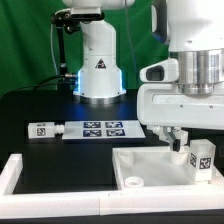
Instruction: Assemble one leg
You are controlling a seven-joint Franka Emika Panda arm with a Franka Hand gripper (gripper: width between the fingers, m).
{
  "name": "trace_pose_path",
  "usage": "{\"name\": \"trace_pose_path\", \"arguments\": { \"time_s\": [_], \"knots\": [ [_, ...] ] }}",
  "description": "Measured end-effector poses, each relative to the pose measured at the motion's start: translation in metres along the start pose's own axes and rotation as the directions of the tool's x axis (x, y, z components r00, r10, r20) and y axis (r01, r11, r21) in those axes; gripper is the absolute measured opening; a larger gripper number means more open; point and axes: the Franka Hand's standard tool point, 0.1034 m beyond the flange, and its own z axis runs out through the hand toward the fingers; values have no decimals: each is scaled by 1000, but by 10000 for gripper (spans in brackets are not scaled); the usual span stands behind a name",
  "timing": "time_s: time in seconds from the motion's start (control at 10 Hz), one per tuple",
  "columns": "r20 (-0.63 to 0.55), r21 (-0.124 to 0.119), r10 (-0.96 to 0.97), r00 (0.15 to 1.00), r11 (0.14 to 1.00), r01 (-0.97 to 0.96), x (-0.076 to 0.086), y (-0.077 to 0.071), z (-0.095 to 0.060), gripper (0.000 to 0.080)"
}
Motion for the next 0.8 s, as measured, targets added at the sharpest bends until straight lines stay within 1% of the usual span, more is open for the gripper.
{"name": "trace_pose_path", "arguments": {
  "time_s": [0.1, 0.2, 0.3, 0.4, 0.5, 0.6, 0.7, 0.8],
  "knots": [
    [-2, -4, -79, 997, 997, 79, 1, 2, 0, 649],
    [-5, -14, -159, 987, 987, 158, 1, 0, 0, 649],
    [-6, -36, -300, 954, 953, 300, -6, -6, 1, 649],
    [-5, -51, -391, 921, 919, 390, -13, -15, 4, 649],
    [2, -57, -509, 861, 860, 508, -18, -17, 7, 649],
    [2, -58, -543, 840, 838, 542, -14, -14, 6, 649],
    [2, -58, -536, 844, 843, 535, -13, -13, 6, 649],
    [1, -58, -523, 852, 851, 522, -13, -13, 6, 514]
  ]
}}
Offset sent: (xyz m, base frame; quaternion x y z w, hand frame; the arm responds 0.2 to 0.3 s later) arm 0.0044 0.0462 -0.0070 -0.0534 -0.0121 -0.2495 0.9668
